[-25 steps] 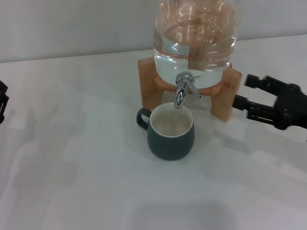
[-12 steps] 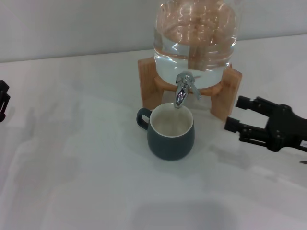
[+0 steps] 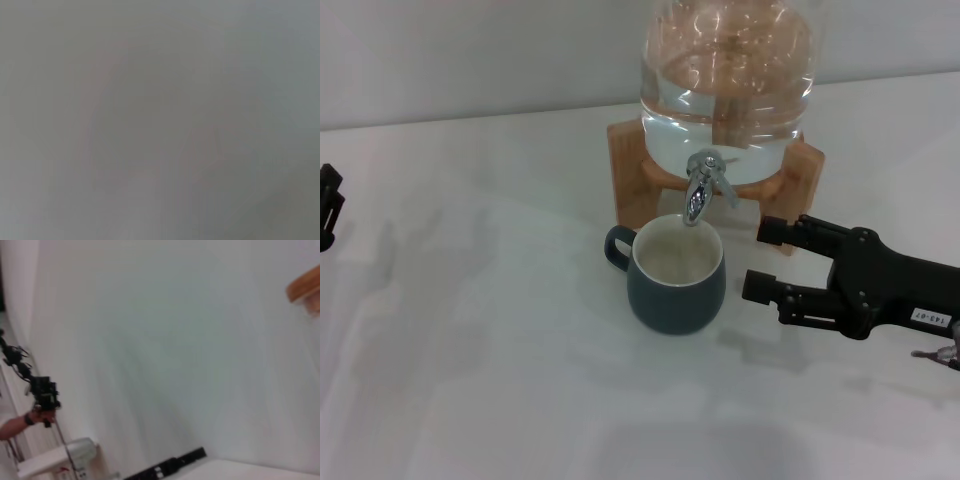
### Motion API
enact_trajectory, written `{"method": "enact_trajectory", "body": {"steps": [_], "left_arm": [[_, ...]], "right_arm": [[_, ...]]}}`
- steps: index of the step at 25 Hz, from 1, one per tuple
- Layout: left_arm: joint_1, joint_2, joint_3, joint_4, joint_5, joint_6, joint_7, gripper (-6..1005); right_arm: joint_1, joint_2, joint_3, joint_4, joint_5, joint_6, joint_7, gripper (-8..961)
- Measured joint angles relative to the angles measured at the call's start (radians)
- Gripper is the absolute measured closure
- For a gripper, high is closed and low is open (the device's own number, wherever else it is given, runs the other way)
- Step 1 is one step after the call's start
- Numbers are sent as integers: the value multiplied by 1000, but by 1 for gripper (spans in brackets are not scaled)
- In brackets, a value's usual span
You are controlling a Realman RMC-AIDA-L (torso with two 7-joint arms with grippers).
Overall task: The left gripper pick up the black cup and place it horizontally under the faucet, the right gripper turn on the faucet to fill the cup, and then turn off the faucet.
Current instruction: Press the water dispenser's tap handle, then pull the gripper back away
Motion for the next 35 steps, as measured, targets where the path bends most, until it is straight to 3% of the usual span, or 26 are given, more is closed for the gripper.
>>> {"method": "enact_trajectory", "body": {"steps": [19, 35], "left_arm": [[0, -3, 7, -3, 4, 12, -1, 484], [-2, -3, 9, -3, 32, 12, -2, 484]], "right_arm": [[65, 1, -125, -8, 44, -98, -16, 103], [89, -2, -127, 0, 53, -160, -34, 103]]}}
